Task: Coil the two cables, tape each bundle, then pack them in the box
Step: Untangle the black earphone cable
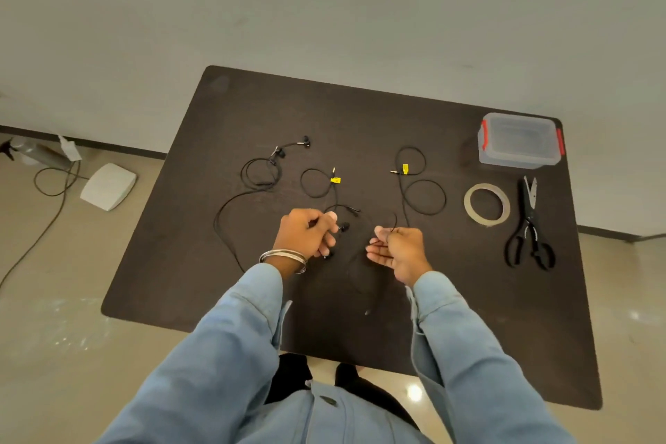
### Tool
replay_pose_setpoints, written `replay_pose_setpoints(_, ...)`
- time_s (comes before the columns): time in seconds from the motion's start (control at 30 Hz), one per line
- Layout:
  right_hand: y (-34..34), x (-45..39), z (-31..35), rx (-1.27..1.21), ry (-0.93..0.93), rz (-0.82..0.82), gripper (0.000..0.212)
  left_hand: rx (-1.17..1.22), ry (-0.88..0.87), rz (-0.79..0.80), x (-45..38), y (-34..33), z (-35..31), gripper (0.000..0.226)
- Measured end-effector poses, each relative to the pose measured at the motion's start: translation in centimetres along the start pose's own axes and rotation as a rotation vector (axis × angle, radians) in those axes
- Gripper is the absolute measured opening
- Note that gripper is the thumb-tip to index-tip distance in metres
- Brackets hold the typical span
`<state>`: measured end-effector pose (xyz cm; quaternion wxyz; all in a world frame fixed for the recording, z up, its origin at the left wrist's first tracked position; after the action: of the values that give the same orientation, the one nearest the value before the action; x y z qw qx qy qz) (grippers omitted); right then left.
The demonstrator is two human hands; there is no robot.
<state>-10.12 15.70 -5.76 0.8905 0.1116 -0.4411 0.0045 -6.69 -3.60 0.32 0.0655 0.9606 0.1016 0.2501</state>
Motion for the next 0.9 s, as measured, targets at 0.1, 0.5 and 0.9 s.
replay_pose_setpoints(0.1,0.4,1.7,2.2,-0.177,0.019,0.072,0.010,0.014,0.091,0.192,-0.3,-1.2,-0.7,0.038)
replay_pose_setpoints(0.5,0.9,6.6,9.1,-0.344,0.223,0.171,0.011,-0.287,-0.281,-0.139,-0.5,-2.2,-3.4,0.044)
replay_pose_setpoints(0.9,3.8,8.4,11.6,0.535,0.889,-0.167,0.055,-0.156,-0.416,0.112,0.9,-3.2,-7.6,0.016)
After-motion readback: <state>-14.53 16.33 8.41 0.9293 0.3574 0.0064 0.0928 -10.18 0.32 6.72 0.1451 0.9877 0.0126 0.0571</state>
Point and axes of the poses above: each hand's wrist, its own x-axis away from the middle knuckle, its own y-axis out of the back of the hand, z = x × y, the point moved 6 cm from there along -x, towards the middle knuckle, and after that the axes turned 8 degrees about x, right-handed, at the moved point
